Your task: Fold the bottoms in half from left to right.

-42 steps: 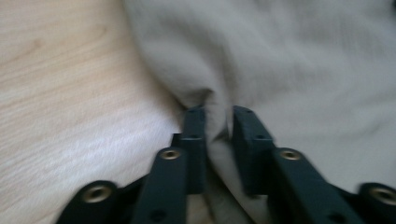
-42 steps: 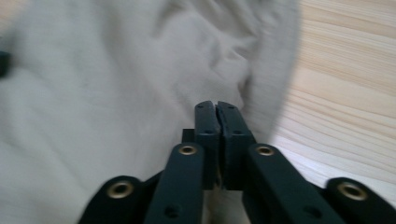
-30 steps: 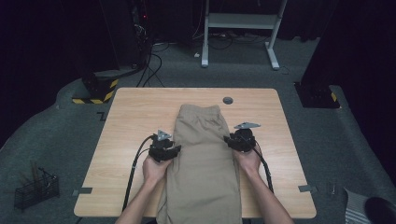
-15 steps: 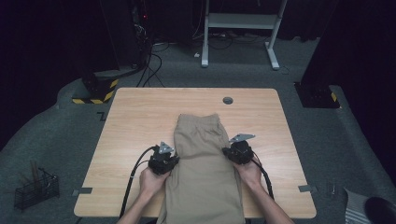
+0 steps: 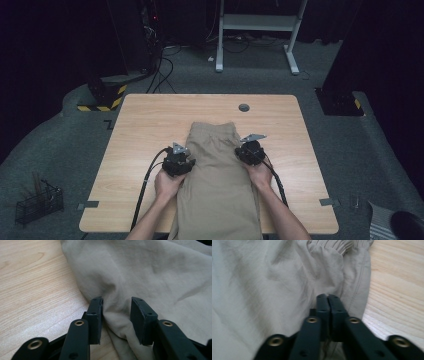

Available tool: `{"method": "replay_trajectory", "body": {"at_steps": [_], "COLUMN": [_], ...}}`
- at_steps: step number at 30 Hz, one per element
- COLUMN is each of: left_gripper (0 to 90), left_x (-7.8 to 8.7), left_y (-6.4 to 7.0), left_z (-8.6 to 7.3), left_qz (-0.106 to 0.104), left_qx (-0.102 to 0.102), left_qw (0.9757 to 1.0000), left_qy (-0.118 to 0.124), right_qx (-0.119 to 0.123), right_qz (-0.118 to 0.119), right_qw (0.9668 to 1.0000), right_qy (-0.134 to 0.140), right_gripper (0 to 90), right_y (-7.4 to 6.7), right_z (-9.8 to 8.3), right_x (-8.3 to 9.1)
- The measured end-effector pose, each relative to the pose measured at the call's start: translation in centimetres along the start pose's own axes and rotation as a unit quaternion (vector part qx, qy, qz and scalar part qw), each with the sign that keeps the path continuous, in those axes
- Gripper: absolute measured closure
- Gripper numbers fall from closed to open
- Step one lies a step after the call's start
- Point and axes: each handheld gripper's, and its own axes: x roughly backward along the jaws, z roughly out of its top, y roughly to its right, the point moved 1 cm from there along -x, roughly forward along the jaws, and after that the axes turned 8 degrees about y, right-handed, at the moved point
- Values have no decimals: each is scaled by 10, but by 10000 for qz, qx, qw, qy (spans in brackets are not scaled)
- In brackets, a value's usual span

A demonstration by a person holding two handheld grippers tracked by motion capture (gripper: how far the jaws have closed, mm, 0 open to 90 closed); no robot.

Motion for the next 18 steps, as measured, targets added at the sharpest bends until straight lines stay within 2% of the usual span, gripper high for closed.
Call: {"method": "replay_trajectory", "body": {"at_steps": [2, 4, 6, 9, 12, 14, 18], "left_gripper": [637, 643, 641, 591, 522, 519, 532], "left_x": [1, 1, 0, -1, 1, 2, -5], "left_y": [-1, -2, -2, -2, -3, -3, -3], "left_z": [-1, -1, -1, 0, 2, 4, 4], "left_qz": [11, -15, 14, 93, 44, 70, 72], "left_qx": [-109, -85, -76, -6, 62, 24, 37], "left_qw": [9999, 10000, 10000, 10000, 9999, 9998, 9999], "left_qy": [-3, 12, 35, 14, 128, 191, 117], "right_qx": [113, -77, -160, 4, -37, -89, -223], "right_qz": [-188, -286, -319, -285, -278, -275, -200], "right_qw": [9997, 9994, 9993, 9995, 9992, 9987, 9977], "right_qy": [64, 150, 146, 110, 274, 423, 604], "right_gripper": [900, 900, 900, 885, 703, 645, 653], "right_y": [4, 16, 24, 20, 15, 12, 10], "right_z": [2, 3, 4, 6, 8, 11, 15], "right_x": [5, 9, 11, 10, 11, 10, 4]}}
